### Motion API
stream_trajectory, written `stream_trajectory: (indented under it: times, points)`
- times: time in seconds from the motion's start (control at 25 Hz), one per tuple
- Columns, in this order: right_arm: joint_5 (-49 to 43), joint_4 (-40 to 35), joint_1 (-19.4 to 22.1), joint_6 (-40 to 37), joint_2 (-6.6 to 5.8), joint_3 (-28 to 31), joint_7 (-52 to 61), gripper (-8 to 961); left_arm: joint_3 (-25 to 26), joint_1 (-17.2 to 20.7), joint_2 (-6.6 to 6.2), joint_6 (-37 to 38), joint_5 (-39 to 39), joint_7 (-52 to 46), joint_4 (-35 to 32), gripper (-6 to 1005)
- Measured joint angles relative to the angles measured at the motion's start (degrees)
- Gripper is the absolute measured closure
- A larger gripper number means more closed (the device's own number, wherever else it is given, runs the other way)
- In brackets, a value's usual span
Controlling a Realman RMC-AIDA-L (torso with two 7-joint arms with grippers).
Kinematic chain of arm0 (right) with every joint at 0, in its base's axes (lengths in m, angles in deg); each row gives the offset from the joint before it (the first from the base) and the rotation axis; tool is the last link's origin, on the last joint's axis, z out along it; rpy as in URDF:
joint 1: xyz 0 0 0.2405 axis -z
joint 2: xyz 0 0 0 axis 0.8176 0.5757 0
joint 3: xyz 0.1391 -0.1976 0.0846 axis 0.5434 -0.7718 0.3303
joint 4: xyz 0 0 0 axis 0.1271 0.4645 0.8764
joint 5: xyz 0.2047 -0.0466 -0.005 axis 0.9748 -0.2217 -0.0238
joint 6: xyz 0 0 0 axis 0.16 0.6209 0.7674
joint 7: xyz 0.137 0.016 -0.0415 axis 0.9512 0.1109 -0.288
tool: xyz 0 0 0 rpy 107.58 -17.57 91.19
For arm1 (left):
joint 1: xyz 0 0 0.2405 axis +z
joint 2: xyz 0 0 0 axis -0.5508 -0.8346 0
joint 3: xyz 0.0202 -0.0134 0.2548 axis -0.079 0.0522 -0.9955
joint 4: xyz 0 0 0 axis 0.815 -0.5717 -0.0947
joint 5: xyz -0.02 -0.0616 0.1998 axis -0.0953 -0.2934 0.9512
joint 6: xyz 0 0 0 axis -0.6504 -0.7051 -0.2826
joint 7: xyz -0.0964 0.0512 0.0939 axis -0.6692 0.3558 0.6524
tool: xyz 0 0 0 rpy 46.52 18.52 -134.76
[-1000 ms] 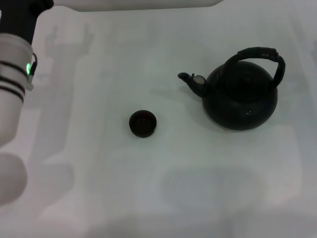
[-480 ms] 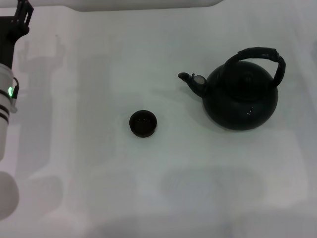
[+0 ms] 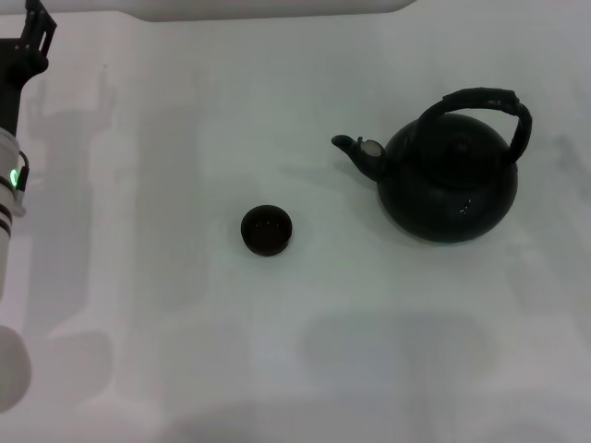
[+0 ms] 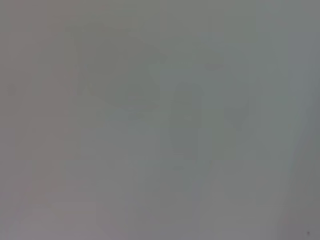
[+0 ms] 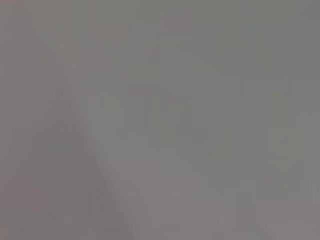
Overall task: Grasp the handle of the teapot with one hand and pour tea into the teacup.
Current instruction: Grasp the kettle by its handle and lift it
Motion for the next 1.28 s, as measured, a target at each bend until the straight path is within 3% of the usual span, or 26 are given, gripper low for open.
stream_trajectory:
  times: [0.4,0.84,1.28]
  points:
    - [-12.1,2.8,1.4,-6.8,0.25,0.0,0.7,115,-1.3,-0.2,0.0,-0.9,0.4,0.0,0.5,137]
    - [-16.5,2.9,-3.4,-0.1,1.78,0.4,0.2,119,-3.7,-0.7,0.02,-2.4,0.5,0.1,2.2,138]
    - [-15.9,1.7,-4.4,2.7,2.02,1.2,0.6,122,-3.6,-0.5,0.02,-2.4,0.1,0.0,2.3,138]
